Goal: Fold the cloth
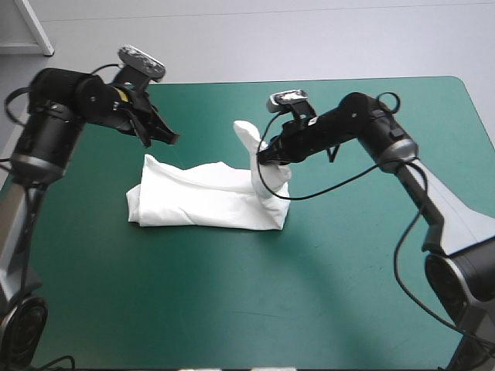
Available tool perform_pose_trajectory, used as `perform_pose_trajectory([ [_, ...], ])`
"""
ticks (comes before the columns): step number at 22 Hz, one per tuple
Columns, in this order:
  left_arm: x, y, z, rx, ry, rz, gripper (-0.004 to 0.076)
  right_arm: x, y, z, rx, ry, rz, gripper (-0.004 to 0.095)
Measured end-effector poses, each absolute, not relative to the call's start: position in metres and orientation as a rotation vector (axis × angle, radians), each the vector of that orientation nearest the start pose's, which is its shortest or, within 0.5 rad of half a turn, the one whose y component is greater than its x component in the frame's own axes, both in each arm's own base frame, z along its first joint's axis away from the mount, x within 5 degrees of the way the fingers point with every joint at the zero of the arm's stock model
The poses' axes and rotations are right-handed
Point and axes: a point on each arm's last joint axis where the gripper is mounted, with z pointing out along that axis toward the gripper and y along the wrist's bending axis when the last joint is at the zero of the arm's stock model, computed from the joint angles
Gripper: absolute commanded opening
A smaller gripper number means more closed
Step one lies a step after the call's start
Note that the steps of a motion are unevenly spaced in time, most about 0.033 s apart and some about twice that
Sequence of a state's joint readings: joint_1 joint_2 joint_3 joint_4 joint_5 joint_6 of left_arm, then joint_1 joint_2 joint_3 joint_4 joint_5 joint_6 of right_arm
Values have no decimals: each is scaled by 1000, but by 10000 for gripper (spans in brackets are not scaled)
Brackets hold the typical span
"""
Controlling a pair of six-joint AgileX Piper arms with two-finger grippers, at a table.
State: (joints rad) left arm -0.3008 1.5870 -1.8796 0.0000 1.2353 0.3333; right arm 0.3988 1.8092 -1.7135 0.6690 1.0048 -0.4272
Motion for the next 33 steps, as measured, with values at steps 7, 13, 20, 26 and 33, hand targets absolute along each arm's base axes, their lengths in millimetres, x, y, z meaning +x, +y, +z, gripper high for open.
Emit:
perform_pose_trajectory([
  [7,260,-77,503,665,2154,56,19,361,334,321,-947,2301,994,-5],
  [13,260,-77,503,660,2156,53,19,360,390,289,-1042,2297,1054,406],
  [20,259,-77,503,645,2161,36,19,342,398,317,-1137,2078,1530,528],
  [26,259,-78,503,643,2162,28,19,365,350,325,-1012,2343,961,418],
  [33,259,-78,503,643,2162,29,19,333,286,332,-948,2487,661,425],
])
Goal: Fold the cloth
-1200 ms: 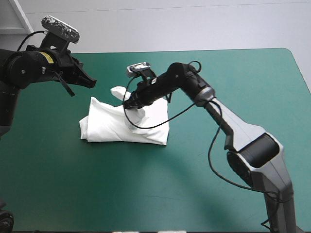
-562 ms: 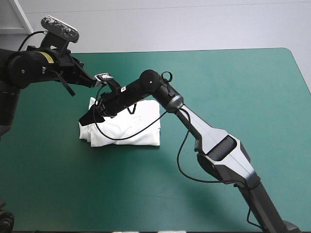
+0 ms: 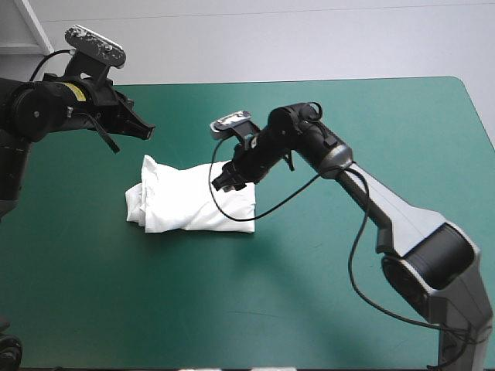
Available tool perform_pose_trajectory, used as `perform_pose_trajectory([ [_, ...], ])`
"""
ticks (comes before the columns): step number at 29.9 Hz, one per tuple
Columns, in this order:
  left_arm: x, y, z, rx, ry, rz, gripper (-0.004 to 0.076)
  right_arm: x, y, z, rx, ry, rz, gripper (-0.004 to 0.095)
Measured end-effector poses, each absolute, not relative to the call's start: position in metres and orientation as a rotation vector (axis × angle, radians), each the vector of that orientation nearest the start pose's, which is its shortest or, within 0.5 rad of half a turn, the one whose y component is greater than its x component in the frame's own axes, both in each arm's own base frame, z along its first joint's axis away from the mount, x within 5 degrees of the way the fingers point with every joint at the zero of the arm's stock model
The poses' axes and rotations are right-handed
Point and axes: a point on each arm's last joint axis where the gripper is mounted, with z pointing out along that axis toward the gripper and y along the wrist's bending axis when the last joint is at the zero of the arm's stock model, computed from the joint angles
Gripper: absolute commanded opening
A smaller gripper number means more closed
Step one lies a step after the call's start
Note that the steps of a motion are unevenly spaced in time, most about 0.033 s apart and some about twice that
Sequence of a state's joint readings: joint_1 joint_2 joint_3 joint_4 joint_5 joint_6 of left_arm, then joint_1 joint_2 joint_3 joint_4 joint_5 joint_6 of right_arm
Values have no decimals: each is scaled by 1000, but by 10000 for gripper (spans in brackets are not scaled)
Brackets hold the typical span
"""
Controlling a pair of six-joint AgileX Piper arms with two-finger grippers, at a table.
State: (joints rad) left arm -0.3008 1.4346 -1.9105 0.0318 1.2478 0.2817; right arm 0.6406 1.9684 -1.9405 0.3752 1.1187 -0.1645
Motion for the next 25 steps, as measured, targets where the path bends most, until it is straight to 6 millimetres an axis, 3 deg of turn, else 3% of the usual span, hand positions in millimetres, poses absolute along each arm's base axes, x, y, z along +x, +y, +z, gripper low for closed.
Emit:
perform_pose_trajectory([
  [3,259,-77,503,642,2162,33,19,334,259,309,-795,2509,677,476],
  [6,259,-77,503,642,2162,34,19,338,237,291,-656,2497,729,606],
  [8,259,-78,503,638,2163,28,19,340,230,278,-600,2488,759,676],
  [11,259,-78,503,630,2165,23,19,341,230,264,-573,2482,772,683],
  [19,259,-78,503,611,2171,9,19,356,241,227,-543,2492,828,551],
  [25,259,-78,503,607,2172,7,19,359,249,209,-565,2491,904,353],
])
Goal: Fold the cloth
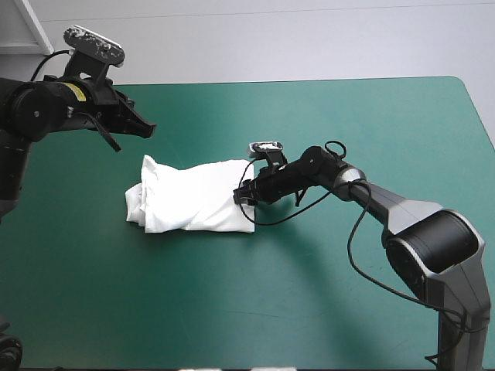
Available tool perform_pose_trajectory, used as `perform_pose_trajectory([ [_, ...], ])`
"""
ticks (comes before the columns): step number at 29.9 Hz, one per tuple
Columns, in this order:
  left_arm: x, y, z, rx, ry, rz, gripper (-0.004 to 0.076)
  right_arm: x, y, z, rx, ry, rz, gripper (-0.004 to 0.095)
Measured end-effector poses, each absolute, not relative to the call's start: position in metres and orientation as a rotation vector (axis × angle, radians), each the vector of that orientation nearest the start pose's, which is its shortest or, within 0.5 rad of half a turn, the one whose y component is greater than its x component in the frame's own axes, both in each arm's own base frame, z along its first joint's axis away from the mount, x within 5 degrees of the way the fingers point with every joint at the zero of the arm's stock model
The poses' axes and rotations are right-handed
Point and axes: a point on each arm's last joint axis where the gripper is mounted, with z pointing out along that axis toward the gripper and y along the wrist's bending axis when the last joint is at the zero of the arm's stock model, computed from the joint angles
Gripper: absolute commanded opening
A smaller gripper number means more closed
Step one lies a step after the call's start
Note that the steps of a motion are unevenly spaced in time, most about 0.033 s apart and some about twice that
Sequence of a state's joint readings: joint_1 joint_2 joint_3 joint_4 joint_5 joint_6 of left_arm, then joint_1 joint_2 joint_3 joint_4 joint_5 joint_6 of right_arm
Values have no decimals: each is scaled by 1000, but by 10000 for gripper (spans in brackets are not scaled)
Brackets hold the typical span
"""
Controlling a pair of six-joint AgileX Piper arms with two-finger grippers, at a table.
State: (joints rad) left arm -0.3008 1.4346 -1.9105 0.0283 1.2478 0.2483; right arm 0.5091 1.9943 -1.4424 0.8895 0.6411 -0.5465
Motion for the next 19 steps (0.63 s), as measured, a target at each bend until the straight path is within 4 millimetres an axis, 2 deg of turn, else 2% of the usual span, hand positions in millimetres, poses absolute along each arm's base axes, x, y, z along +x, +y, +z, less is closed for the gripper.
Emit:
perform_pose_trajectory([
  [5,259,-78,503,607,2172,7,19,360,250,209,-593,2467,915,-20],
  [10,259,-78,503,599,2174,3,19,360,247,206,-644,2483,849,-11],
  [13,259,-78,503,599,2174,3,19,361,232,207,-659,2539,742,-11],
  [17,259,-79,503,602,2174,-21,19,368,190,223,-657,2598,570,-11],
  [19,259,-80,503,603,2174,-32,19,373,157,234,-613,2628,490,-12],
])
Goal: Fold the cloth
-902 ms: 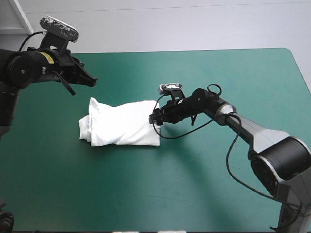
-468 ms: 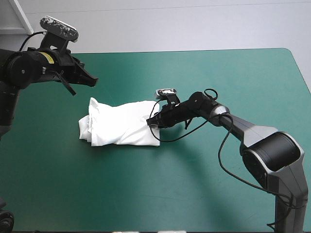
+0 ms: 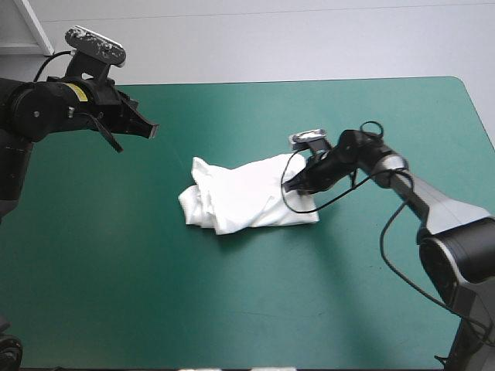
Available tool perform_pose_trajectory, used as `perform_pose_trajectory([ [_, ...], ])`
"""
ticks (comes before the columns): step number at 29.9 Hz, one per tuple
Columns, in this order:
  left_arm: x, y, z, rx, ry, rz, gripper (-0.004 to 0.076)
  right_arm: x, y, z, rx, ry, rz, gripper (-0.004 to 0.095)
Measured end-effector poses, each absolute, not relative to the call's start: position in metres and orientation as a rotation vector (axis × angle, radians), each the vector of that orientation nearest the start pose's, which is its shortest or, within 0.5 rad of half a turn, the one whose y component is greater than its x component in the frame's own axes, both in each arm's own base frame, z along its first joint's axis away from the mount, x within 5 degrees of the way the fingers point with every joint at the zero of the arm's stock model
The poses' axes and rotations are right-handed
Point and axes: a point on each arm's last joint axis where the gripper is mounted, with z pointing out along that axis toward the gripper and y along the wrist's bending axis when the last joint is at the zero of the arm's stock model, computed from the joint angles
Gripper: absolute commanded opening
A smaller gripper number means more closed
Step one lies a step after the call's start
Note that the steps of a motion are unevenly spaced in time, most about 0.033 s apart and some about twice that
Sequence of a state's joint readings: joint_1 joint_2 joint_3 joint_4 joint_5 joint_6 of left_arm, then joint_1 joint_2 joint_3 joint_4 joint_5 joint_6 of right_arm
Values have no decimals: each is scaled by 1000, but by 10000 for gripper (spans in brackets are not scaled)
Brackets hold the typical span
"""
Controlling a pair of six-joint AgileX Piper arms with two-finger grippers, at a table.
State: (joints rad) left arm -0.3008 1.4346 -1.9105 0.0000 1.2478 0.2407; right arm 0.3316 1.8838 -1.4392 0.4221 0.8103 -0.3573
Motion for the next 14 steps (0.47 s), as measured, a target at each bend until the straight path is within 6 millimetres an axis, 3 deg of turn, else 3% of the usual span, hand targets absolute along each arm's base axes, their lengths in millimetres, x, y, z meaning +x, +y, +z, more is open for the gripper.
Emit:
perform_pose_trajectory([
  [6,259,-80,503,604,2173,-32,19,368,39,273,-345,2699,238,-12],
  [11,259,-80,503,609,2172,-29,19,338,-59,296,-5,2711,43,-12],
  [14,259,-80,503,613,2171,-27,19,319,-97,307,146,2690,-29,-12],
])
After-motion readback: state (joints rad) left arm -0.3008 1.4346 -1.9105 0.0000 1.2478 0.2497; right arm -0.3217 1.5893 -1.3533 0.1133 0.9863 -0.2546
